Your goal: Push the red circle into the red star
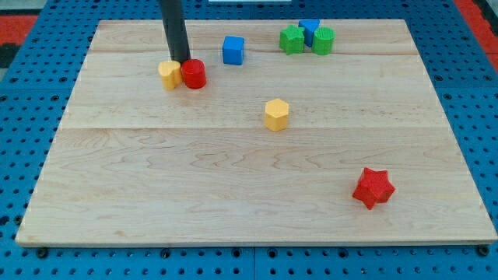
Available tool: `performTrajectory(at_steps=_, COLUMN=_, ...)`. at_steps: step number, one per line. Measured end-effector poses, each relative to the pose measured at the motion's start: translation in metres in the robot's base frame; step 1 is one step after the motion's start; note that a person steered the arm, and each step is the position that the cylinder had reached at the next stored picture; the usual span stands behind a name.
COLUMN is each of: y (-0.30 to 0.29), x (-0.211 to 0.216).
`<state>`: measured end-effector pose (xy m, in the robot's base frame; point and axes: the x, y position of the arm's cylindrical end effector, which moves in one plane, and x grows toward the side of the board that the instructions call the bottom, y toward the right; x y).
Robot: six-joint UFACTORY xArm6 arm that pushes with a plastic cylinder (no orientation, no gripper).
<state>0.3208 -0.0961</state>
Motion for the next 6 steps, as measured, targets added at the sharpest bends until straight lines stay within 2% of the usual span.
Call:
performTrajectory(at_steps=1, y=0.014, x=0.061)
performTrajectory(at_steps=2, y=0.062, x=0.08)
performTrajectory(at_steps=3, y=0.127, x=0.144)
performTrajectory(at_steps=4, y=0.106, x=0.188)
performTrajectory(at_steps=5, y=0.064, x=0.198)
performTrajectory(at_steps=6, y=0.148, x=0.215)
